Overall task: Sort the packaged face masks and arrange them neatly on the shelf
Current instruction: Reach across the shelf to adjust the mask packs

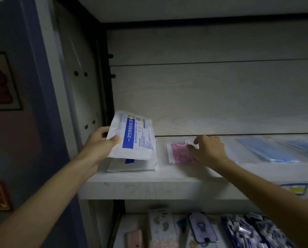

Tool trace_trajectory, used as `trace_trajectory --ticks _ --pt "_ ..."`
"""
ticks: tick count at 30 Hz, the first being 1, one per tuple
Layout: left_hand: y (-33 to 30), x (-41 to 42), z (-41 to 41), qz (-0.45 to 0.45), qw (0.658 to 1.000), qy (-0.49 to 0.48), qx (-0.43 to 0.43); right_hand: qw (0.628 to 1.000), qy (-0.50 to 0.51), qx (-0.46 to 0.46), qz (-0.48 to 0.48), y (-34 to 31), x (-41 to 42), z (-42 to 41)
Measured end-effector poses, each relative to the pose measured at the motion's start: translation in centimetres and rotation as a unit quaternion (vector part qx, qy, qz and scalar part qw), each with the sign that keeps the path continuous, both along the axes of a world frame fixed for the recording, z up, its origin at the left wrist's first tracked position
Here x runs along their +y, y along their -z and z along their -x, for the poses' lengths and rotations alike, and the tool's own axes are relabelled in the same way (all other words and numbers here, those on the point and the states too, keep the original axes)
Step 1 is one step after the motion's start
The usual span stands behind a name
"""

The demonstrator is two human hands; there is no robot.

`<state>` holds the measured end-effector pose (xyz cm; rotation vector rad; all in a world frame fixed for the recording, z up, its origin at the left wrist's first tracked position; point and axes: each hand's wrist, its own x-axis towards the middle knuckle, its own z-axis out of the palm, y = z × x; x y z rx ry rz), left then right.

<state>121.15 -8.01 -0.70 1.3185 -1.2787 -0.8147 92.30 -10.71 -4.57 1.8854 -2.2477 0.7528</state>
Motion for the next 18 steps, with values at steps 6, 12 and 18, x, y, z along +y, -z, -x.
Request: trace_trajectory --ticks 6,12,18 --pt "0.8 -0.6 0.5 -0.018 0.999 0.027 -0.029 0.999 -0.020 -0.012 0.047 0.1 1.1 -1.5" --pt "1.6 -1.7 1.0 -0.011 0.996 0.019 -0.089 0.996 -0.047 0.002 0.073 -0.5 1.4 -2.1" --pt "2.5 -3.3 0.4 -0.051 0.966 -0.013 -0.254 0.994 -0.065 0.012 0.091 -1.5 0.9 -2.5"
